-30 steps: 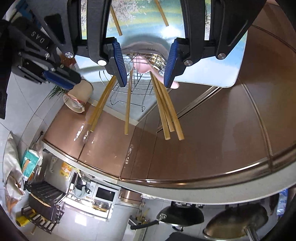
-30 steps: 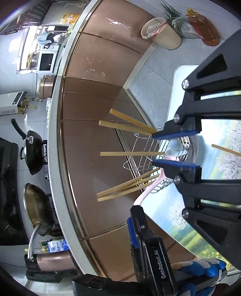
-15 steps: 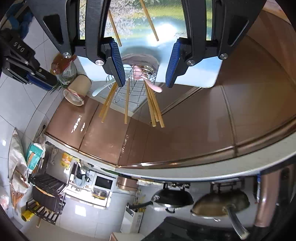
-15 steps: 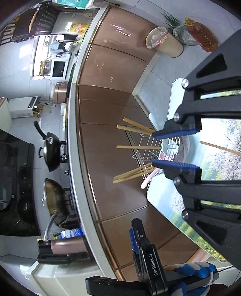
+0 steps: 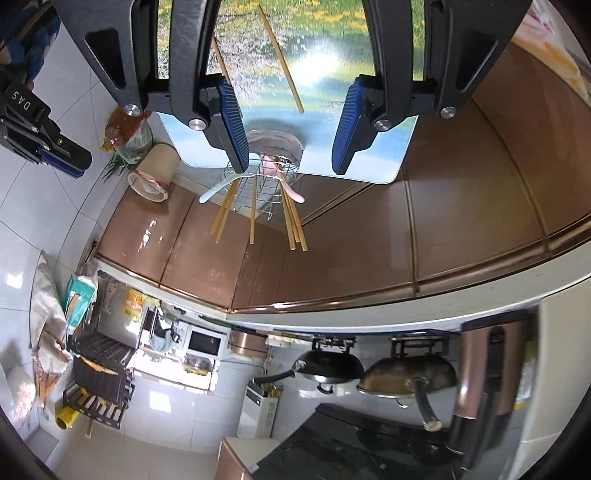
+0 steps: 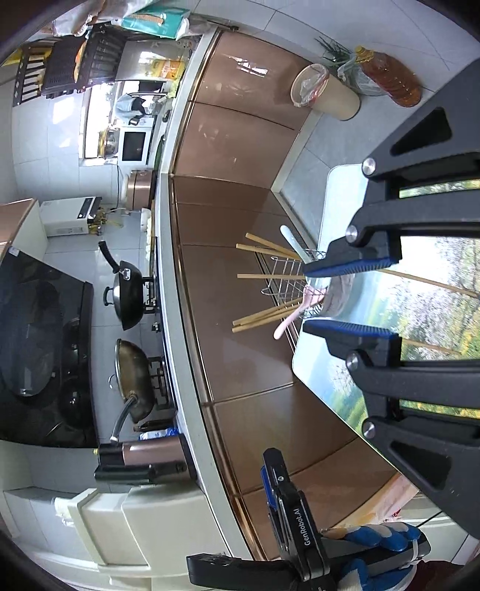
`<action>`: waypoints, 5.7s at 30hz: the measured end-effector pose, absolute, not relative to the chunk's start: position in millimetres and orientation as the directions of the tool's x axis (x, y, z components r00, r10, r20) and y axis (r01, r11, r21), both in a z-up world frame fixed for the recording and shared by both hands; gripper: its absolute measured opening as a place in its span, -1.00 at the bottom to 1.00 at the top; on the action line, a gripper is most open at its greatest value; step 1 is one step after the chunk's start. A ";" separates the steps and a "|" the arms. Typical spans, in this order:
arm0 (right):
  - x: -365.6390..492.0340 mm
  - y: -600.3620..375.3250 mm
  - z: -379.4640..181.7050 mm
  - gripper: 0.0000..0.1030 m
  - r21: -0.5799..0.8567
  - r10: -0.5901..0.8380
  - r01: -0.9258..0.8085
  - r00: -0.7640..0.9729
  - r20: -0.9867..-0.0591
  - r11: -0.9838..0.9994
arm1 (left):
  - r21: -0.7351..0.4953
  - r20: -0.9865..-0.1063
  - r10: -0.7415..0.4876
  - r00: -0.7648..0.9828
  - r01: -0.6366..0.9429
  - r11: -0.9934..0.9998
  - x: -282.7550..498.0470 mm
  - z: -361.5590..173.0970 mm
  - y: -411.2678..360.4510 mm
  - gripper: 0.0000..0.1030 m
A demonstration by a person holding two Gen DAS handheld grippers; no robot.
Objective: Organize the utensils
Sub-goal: 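Withdraw both open tools from the holder back over the table, then lower the left tool onto a wooden chopstick and close it while the right tool closes on another, then lift the held chopsticks upright with both tools toward the wire holder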
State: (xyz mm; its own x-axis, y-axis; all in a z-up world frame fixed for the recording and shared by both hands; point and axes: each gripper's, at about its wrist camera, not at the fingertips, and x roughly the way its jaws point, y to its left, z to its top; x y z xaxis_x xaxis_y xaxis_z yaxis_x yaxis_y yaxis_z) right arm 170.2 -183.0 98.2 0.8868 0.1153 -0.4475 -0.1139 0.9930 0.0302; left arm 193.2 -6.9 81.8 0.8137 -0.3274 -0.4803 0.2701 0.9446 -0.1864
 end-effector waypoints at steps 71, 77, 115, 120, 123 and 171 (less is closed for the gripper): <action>342.2 -236.8 -143.2 -0.33 0.198 0.211 -0.075 0.401 -0.891 0.977 | -0.203 -0.942 -0.256 0.218 0.239 0.950 359.0 -162.0 -90.1 -0.17; 379.9 -229.9 -162.1 -0.36 0.180 0.198 -0.087 0.322 -0.926 0.980 | -0.174 -0.959 -0.224 0.175 0.263 0.949 374.3 -172.9 -106.0 -0.17; 322.1 -216.2 -138.0 -0.87 0.172 0.244 -0.221 0.363 -0.899 0.960 | -0.145 -0.919 -0.257 0.299 0.351 0.925 324.3 -138.8 -102.4 -0.89; 279.2 -216.9 -104.0 -0.87 0.231 0.317 -0.234 0.466 -0.826 0.944 | -0.177 -0.866 -0.316 0.387 0.353 0.919 297.0 -100.3 -87.4 -0.89; 269.4 -217.8 -88.2 -0.87 0.251 0.340 -0.237 0.511 -0.789 0.939 | -0.208 -0.832 -0.354 0.427 0.351 0.913 283.8 -78.8 -79.1 -0.89; 432.0 -238.5 23.1 -0.87 0.074 0.267 -0.260 0.957 -0.112 0.963 | -0.230 -0.064 -0.271 0.960 0.250 0.940 436.9 2.3 -142.5 -0.89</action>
State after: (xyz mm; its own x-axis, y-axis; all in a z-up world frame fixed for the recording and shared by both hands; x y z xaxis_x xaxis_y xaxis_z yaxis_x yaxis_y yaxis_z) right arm 432.0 -238.5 23.1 0.9571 0.2669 -0.1125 -0.2597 0.9628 0.0740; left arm 436.9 -142.5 2.3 0.9604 -0.2714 -0.0638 0.2504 0.9403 -0.2303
